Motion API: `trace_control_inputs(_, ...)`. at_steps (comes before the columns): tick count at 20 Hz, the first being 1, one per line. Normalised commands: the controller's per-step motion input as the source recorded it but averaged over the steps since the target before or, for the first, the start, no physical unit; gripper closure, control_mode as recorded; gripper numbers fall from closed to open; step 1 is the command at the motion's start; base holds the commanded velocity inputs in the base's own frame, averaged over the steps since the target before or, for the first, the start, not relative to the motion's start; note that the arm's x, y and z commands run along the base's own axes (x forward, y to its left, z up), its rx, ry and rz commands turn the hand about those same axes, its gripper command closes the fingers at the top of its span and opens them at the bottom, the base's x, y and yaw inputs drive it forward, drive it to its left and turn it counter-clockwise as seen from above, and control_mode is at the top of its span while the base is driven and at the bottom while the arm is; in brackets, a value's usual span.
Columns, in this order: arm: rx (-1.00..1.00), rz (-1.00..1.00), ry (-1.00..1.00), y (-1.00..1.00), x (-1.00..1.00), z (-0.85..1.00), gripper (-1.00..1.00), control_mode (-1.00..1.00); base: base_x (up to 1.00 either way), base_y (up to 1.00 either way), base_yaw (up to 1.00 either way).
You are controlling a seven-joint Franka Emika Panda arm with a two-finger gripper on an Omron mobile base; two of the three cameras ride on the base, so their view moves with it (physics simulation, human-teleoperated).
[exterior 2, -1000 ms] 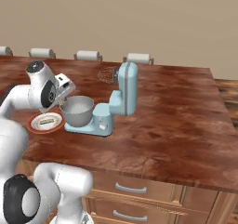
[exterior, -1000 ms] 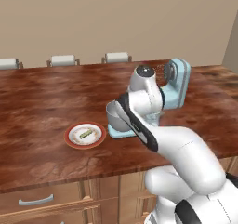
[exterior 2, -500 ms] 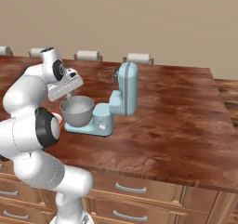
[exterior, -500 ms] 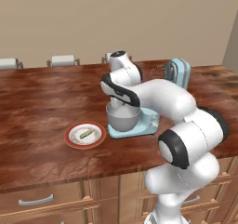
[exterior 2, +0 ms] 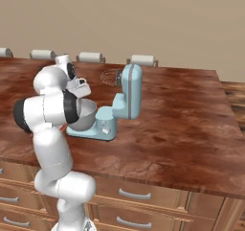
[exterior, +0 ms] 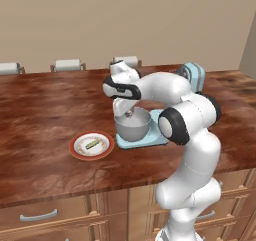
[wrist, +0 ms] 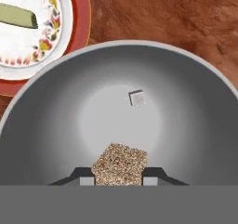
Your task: Add butter and sugar cubes to the stand mixer bowl and then turn on the stand mixer to begin making frosting.
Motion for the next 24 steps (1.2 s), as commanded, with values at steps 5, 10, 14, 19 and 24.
trace_control_inputs(5, 0.0, 0.0, -0.03, -0.05, 0.01, -0.37, 1.0, -1.0, 0.0, 0.0, 0.0)
trace_control_inputs(10, 0.02, 0.0, -0.02, -0.23, 0.09, -0.27, 1.0, -1.0, 0.0, 0.0, 0.0)
trace_control_inputs(14, 0.06, 0.0, -0.03, -0.21, 0.01, -0.23, -1.0, -1.0, 0.0, 0.0, 0.0)
trace_control_inputs(19, 0.06, 0.0, -0.05, -0.04, 0.0, -0.05, -1.0, -1.0, 0.0, 0.0, 0.0)
trace_control_inputs(24, 0.06, 0.0, -0.1, 0.01, -0.04, 0.14, -1.0, -1.0, 0.0, 0.0, 0.0)
